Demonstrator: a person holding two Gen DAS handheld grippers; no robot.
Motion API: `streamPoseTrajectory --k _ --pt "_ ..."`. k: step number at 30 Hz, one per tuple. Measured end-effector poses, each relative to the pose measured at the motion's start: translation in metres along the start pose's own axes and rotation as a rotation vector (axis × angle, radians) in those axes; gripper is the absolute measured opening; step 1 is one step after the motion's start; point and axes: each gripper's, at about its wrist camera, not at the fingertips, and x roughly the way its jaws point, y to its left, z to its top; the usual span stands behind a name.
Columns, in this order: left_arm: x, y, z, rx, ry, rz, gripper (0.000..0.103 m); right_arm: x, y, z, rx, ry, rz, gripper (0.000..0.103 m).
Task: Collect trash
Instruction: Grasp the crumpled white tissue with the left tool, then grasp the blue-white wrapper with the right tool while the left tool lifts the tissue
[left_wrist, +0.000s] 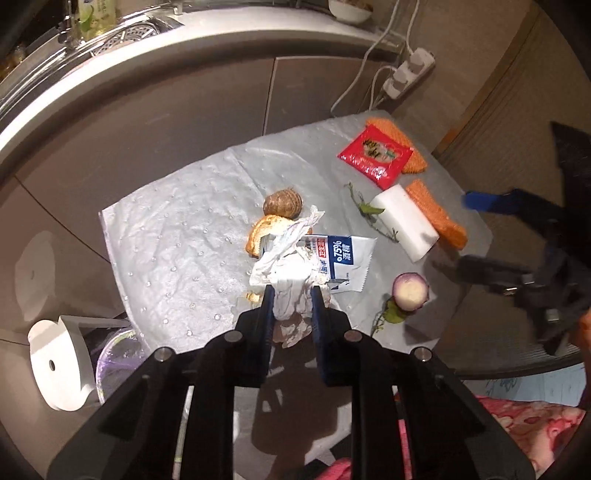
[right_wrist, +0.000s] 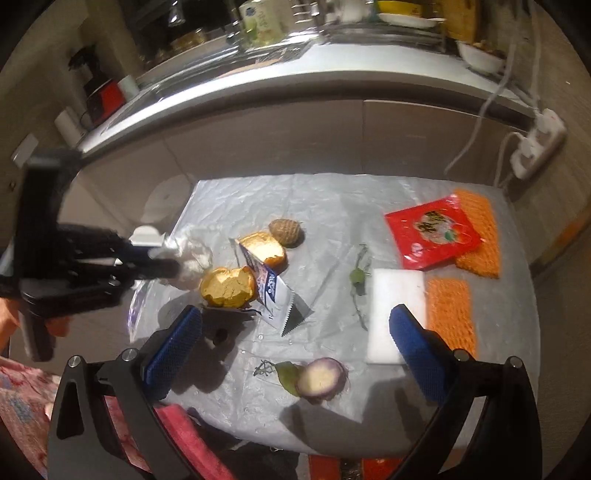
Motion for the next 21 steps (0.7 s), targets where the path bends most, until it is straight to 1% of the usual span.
streamPoseTrajectory --k 1,3,6,11,12,13,14,16,17,18,19,20,21 --pt "-0.01 0.001 -0.001 -0.016 -0.012 0.0 0.019 0.014 0.001 0.003 -0.032 0.031 0.016 0.099" --pt "-0.028 0.0 -0.005 -0.036 -0.032 0.024 0.019 0.04 0.0 0.009 -0.074 0.083 0.049 0.098" --pt "-0.051 0.001 -0.011 -0.061 -0.06 0.067 0.019 0.069 -0.006 0.015 -0.091 0.14 0.111 0.098" --pt "-0.075 0.012 -0.024 -0.134 -0.081 0.123 0.019 0.092 -0.011 0.023 -0.092 0.18 0.168 0.098" --pt "-0.078 0.015 -0.027 -0.146 -0.082 0.132 0.019 0.095 -0.011 0.025 -0.097 0.187 0.174 0.094" --pt "-0.079 0.018 -0.029 -0.158 -0.082 0.142 0.019 0.098 -0.011 0.025 -0.1 0.202 0.186 0.085" --pt "-0.081 0.02 -0.032 -0.169 -0.082 0.151 0.019 0.101 -0.01 0.025 -0.1 0.216 0.197 0.078" --pt "-0.083 0.025 -0.037 -0.182 -0.078 0.173 0.019 0.109 -0.012 0.024 -0.075 0.26 0.249 0.04" --pt "-0.083 0.028 -0.039 -0.188 -0.077 0.181 0.019 0.113 -0.014 0.022 -0.058 0.28 0.272 0.029" --pt "-0.083 0.03 -0.041 -0.193 -0.075 0.185 0.019 0.114 -0.014 0.021 -0.047 0.289 0.276 0.011" --pt "-0.083 0.032 -0.042 -0.199 -0.073 0.19 0.019 0.113 -0.014 0.021 -0.041 0.287 0.276 0.007" --pt "-0.083 0.035 -0.043 -0.206 -0.074 0.192 0.019 0.11 -0.014 0.02 -0.036 0.28 0.271 0.006" --pt "-0.084 0.037 -0.045 -0.21 -0.073 0.194 0.019 0.105 -0.013 0.02 -0.033 0.272 0.265 0.003"
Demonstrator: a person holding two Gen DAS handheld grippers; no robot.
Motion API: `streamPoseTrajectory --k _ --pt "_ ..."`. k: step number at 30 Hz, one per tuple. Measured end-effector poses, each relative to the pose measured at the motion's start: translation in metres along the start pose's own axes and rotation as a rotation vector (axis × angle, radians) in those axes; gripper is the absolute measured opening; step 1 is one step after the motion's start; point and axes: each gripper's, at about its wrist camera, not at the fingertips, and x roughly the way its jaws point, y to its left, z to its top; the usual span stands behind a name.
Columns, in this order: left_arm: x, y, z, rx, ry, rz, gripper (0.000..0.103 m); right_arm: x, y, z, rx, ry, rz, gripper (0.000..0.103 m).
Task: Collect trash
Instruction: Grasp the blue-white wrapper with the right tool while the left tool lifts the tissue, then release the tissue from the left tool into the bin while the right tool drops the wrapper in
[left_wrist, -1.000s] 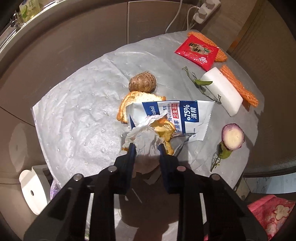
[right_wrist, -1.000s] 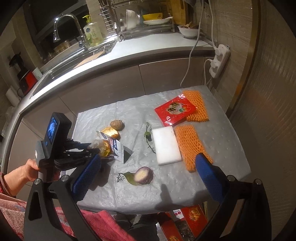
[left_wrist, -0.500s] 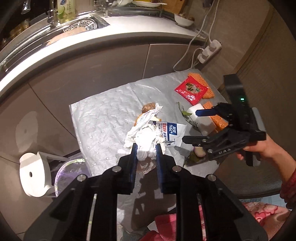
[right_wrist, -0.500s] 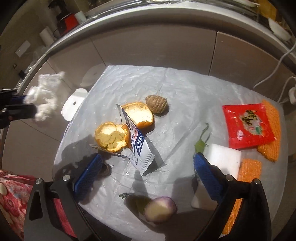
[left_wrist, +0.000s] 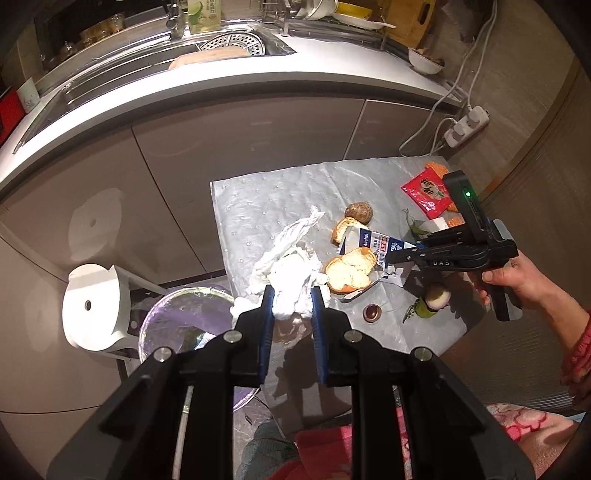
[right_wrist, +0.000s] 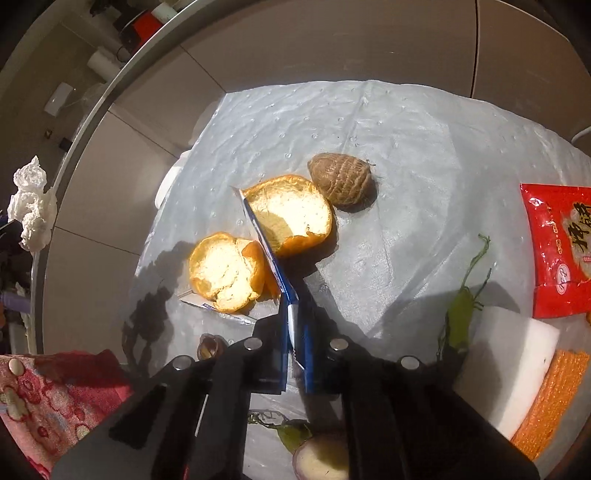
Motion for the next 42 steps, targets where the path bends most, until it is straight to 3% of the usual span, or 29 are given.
streamPoseTrajectory --k 11,19,24,30,36,42 --pt "-0.011 0.036 -0.008 -0.029 -0.037 0.01 0.019 -0.096 0.03 -0.011 0.064 -0.217 -0.1 0.003" --pt "-0.008 0.08 -0.026 -0.039 -0.037 0.04 0.019 -0.132 0.115 0.003 0.024 -0.329 0.003 0.003" --pt "0.03 0.108 -0.048 -0.005 0.02 0.056 0.019 -0.128 0.175 0.015 -0.021 -0.326 0.035 0.002" --pt "0.102 0.127 -0.078 0.094 0.131 0.06 0.019 -0.13 0.222 0.019 -0.036 -0.318 0.028 0.003" --pt "0.175 0.141 -0.103 0.132 0.249 0.033 0.019 -0.138 0.248 0.011 -0.031 -0.303 -0.018 0.003" --pt "0.222 0.148 -0.126 0.163 0.338 0.021 0.024 -0.14 0.253 0.001 0.006 -0.285 -0.048 0.003"
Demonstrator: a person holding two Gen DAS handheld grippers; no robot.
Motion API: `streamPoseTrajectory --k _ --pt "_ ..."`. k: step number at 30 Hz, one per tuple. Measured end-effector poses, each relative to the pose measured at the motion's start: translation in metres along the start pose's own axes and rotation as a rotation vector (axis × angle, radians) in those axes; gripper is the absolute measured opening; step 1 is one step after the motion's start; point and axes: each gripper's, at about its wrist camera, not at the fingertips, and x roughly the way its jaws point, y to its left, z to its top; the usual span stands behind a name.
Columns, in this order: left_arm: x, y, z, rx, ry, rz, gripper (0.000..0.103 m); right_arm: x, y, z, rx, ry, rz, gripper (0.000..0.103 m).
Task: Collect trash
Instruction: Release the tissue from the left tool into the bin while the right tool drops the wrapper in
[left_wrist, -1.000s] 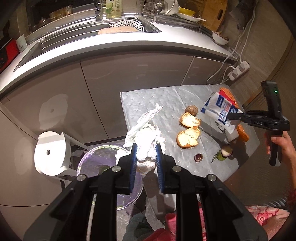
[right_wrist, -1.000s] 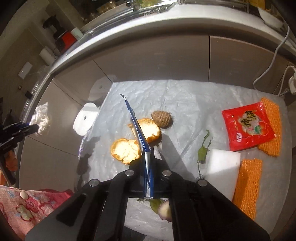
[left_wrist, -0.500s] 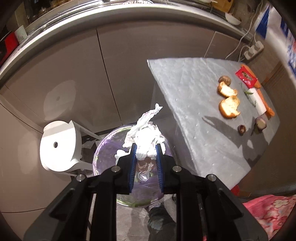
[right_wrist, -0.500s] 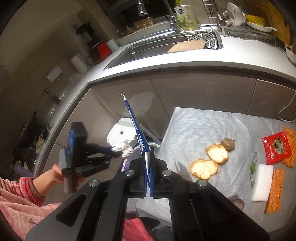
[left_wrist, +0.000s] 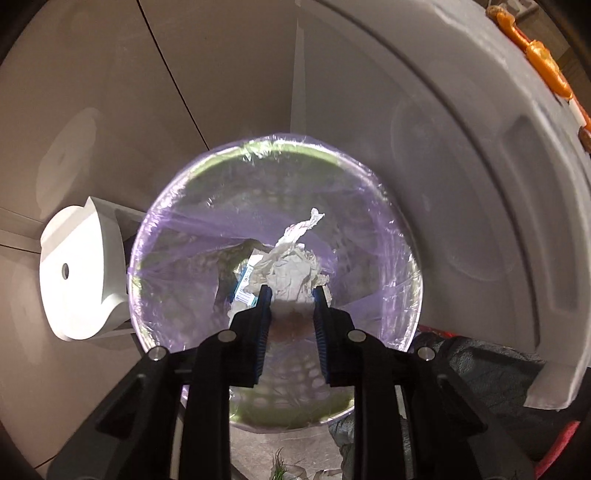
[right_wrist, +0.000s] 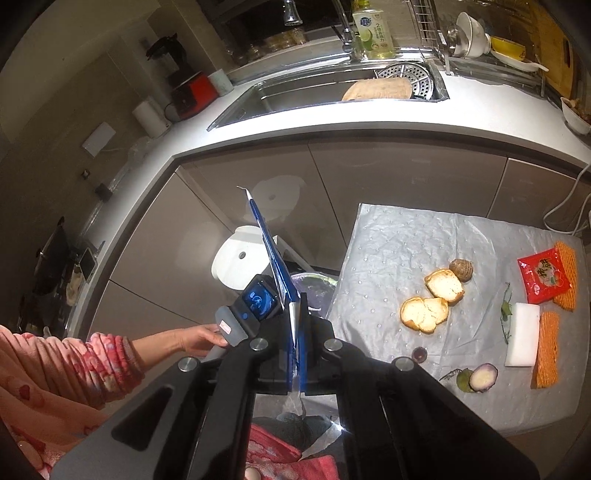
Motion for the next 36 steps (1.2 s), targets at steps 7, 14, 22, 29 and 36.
streamPoseTrajectory --k 7,14,22,29,36 --pt "-0.008 0.002 -0.002 -0.036 -0.03 -0.012 0.063 0.002 0.002 0.001 0.001 0.009 -0.004 0.003" --pt "-0.05 0.001 -0.001 -0.049 -0.106 -0.002 0.068 0.023 0.001 0.004 -0.014 0.034 0.028 0.003" --pt "-0.196 -0.003 -0.024 -0.123 -0.321 0.033 0.084 0.104 -0.013 0.0 -0.031 0.13 0.058 0.003" --pt "-0.297 -0.013 -0.048 -0.17 -0.44 0.128 0.095 0.207 0.004 -0.01 -0.089 0.24 0.089 0.003" --pt "-0.334 -0.011 -0.053 -0.228 -0.486 0.135 0.095 0.278 0.024 -0.028 -0.135 0.315 0.041 0.003"
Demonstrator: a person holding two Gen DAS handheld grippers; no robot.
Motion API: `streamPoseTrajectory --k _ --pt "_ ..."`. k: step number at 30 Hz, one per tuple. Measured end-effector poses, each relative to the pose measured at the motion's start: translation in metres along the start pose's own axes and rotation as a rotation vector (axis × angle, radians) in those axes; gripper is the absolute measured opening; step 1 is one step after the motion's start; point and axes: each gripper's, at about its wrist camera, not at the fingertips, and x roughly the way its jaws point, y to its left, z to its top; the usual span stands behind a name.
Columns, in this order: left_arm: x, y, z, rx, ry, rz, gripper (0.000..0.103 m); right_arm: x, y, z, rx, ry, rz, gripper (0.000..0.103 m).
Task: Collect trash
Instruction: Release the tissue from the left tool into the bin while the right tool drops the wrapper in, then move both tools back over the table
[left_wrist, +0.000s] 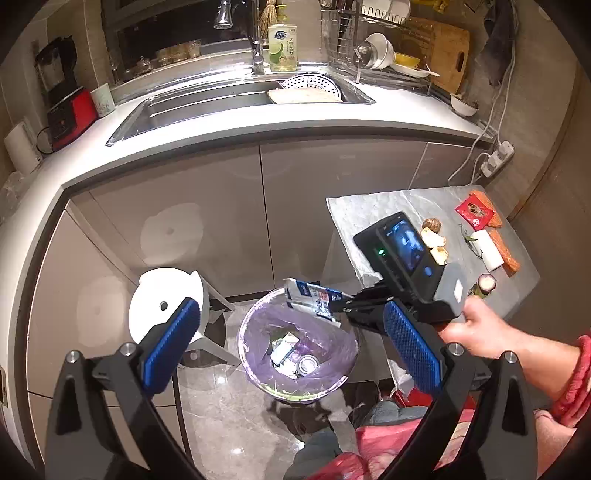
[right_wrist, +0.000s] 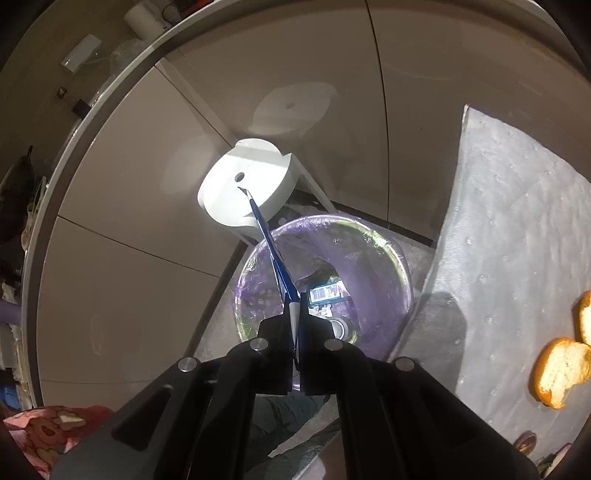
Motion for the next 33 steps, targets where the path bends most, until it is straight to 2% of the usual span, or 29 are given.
streamPoseTrajectory --k 8,9,10,12,14,15,18,23,28,33 --pt "-0.005 0.008 -0.008 -0.004 -0.002 0.028 0.095 0.045 0.009 -0.005 -0.051 0.068 -0.11 0.006" --pt "-0.005 0.008 -0.009 -0.003 0.0 0.028 0.095 0.049 0.008 -0.006 -0.05 0.083 -0.117 0.016" --pt "-0.005 0.008 -0.009 -0.002 -0.001 0.03 0.095 0.052 0.008 -0.006 -0.051 0.093 -0.124 0.035" --pt "-0.007 0.009 -0.008 0.005 -0.008 0.032 0.095 0.052 0.011 -0.006 -0.074 0.09 -0.159 0.058" --pt "-0.008 0.009 -0.007 0.007 -0.017 0.034 0.095 0.049 0.013 -0.007 -0.094 0.087 -0.17 0.062" --pt "-0.009 0.01 -0.005 0.005 -0.02 0.029 0.095 0.047 0.014 -0.006 -0.097 0.08 -0.174 0.067" --pt "-0.009 0.01 -0.003 0.0 -0.027 0.019 0.095 0.031 0.015 -0.003 -0.094 0.04 -0.183 0.075" --pt "-0.009 0.006 0.0 0.02 -0.037 0.02 0.095 -0.009 0.008 0.001 -0.04 -0.053 -0.18 0.078" --pt "-0.007 -0.002 0.005 0.04 -0.036 0.007 0.095 -0.078 -0.003 -0.01 0.026 -0.199 -0.224 0.099" --pt "-0.001 -0.017 0.013 0.061 -0.035 -0.025 0.095 -0.156 -0.023 -0.034 0.098 -0.329 -0.281 0.1"
